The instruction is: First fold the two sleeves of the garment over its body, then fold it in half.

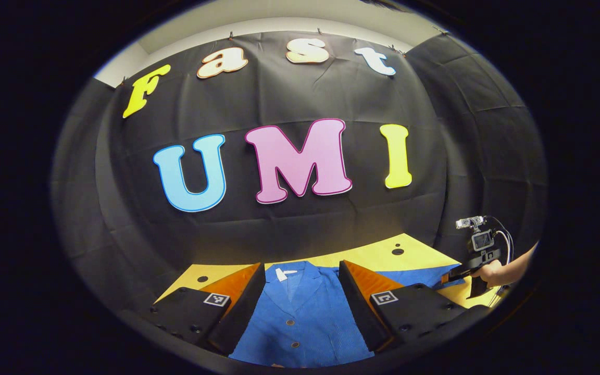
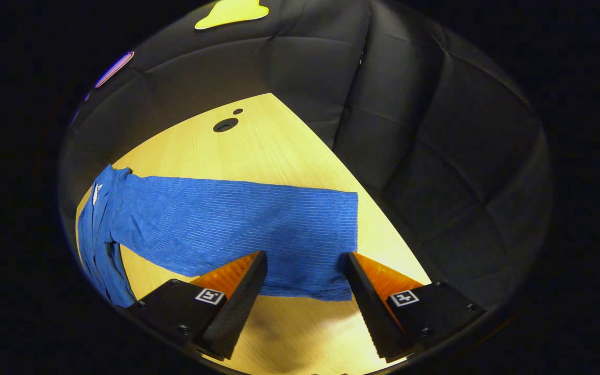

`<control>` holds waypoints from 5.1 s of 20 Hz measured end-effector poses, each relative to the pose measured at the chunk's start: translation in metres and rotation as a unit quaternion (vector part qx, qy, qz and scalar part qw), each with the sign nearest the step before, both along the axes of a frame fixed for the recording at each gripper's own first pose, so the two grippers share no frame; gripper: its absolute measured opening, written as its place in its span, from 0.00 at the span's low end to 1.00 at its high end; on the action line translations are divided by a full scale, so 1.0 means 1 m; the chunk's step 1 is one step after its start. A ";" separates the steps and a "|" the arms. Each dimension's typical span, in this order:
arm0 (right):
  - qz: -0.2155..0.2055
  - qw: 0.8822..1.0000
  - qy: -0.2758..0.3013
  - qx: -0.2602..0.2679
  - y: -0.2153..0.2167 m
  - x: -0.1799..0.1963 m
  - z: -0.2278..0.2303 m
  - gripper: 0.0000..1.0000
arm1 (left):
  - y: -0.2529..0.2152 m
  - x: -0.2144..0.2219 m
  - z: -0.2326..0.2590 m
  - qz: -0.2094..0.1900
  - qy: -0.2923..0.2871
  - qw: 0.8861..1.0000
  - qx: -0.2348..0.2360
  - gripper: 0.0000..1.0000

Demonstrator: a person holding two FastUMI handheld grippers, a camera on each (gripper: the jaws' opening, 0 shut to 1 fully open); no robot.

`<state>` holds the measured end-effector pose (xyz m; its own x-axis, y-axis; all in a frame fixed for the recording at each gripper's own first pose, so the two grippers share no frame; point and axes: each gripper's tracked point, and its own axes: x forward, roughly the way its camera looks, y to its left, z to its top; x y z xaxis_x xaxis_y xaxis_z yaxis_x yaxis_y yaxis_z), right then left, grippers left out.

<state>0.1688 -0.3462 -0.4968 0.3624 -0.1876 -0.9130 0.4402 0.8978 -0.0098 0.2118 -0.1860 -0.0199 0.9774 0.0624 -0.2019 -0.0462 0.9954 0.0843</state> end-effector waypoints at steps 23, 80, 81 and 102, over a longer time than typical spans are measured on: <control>0.132 0.981 -0.119 0.074 0.129 0.066 0.094 0.04 | 0.063 -0.049 -0.031 0.058 0.039 0.996 -0.047 0.81; 0.279 0.902 -0.326 -0.053 0.299 -0.081 0.355 0.96 | 0.453 -0.055 -0.360 0.280 0.321 0.873 -0.239 0.18; 0.276 0.904 -0.323 -0.051 0.297 -0.084 0.353 0.96 | 0.453 -0.055 -0.358 0.278 0.320 0.873 -0.241 0.10; 0.225 0.937 -0.266 -0.019 0.225 -0.078 0.289 0.97 | 0.157 0.143 -0.132 -0.070 0.151 0.957 -0.238 0.00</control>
<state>0.0909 -0.1216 -0.2078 0.8152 0.0643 -0.5756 -0.0311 0.9972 0.0673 0.3553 -0.0285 -0.1523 0.8616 -0.2343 -0.4503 0.0453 0.9191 -0.3914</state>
